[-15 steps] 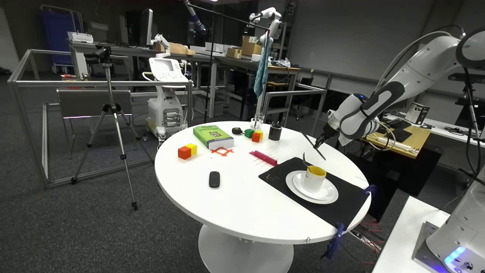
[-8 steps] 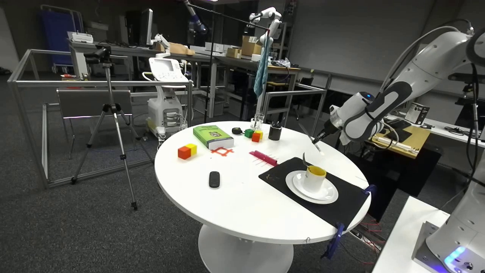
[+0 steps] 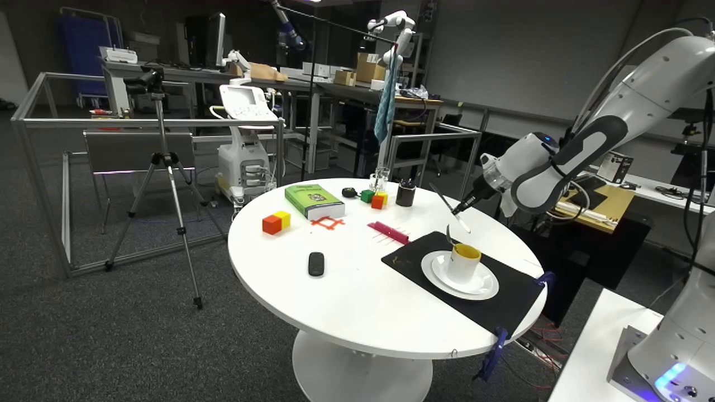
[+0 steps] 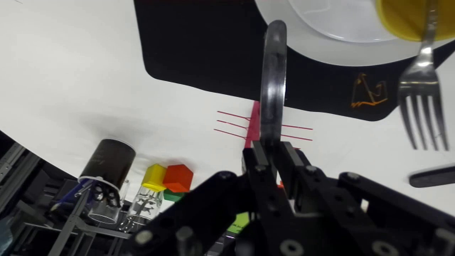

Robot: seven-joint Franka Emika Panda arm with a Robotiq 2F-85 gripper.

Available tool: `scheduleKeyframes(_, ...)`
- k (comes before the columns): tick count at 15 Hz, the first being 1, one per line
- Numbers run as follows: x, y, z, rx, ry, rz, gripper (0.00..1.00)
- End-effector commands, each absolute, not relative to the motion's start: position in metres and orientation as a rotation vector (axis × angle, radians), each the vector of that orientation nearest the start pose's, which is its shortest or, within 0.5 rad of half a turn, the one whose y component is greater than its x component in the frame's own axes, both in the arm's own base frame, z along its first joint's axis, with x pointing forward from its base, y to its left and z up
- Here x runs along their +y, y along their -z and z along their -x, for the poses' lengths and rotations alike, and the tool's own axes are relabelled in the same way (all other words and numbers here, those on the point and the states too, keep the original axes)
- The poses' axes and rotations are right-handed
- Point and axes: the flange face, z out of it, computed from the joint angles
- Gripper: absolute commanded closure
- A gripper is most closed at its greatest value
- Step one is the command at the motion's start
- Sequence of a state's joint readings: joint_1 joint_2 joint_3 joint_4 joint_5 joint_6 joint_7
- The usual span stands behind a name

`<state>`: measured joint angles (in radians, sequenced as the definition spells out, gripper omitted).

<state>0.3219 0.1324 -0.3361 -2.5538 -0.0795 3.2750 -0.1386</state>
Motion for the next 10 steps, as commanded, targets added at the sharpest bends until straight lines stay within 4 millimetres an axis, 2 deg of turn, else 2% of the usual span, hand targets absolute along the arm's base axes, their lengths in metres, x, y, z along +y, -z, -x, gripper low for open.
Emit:
scheduleKeyframes(1, 0.026, -0.306, -0.47, -0.444, 1.003, 3.007, 0.96)
scheduleKeyframes(6, 0.058, -0.313, -0.442, -0.553, 0.988, 2.953, 0.96)
scheduleKeyframes(10, 0.079, -0.304, -0.41, -0.67, 0.954, 2.919, 0.96)
